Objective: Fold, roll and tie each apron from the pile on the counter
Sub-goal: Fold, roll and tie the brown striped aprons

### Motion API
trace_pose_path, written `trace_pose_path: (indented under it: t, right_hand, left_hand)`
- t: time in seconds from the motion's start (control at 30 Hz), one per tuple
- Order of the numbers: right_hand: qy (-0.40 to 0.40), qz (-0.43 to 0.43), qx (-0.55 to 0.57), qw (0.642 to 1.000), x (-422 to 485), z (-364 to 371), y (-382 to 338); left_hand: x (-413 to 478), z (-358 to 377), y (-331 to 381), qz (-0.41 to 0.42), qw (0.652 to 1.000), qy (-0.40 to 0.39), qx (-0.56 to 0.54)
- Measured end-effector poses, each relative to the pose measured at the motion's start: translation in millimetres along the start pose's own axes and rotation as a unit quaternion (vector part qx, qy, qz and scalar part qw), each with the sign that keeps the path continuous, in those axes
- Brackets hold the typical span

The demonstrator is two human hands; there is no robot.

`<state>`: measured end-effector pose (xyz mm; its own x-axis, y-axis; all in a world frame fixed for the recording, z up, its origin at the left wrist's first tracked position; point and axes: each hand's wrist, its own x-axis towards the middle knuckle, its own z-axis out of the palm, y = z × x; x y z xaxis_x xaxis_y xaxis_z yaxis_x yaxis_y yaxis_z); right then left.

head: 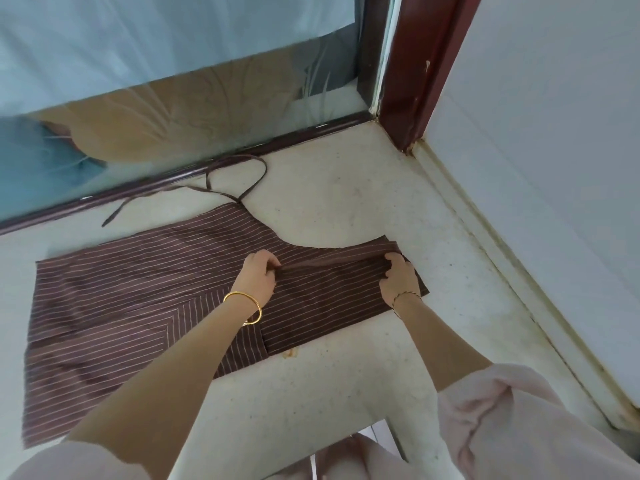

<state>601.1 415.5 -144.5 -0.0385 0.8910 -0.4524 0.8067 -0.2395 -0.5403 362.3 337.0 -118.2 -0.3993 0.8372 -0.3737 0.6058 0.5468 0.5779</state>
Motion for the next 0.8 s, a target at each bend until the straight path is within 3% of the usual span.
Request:
trace_pose_path:
  t: [0.13,0.27,0.4,0.5,0.63,0.8]
  right_hand:
    - [0.008,0.018,0.029,0.999,6,0,2]
    - [0.033,0.013,0.008,0.999,6,-7,-1]
    - [0.107,-0.129,-0.094,0.981,1,-8,-15]
    - [0.066,-0.222,-0.181,0.956,7,-2,-22]
    - [0.015,-0.218,-0.228,0.949,20,3,-19]
    - [0.019,-0.208,-0.221,0.953,27,1,-14]
  left_hand:
    - [-8,-5,-6,0.041,0.999,-0.025,-0.025]
    - [-10,-5,-14,-0.002,0.996,-0.095,0.0]
    - [-8,3,-11,-0.017,0.998,-0.054,0.022]
    - [-7,11,-12,-0.003,0.994,-0.06,0.088]
    - [-7,12,-8,0.003,0.988,-0.099,0.121]
    - [-5,6,-7,0.02,0.964,-0.188,0.186]
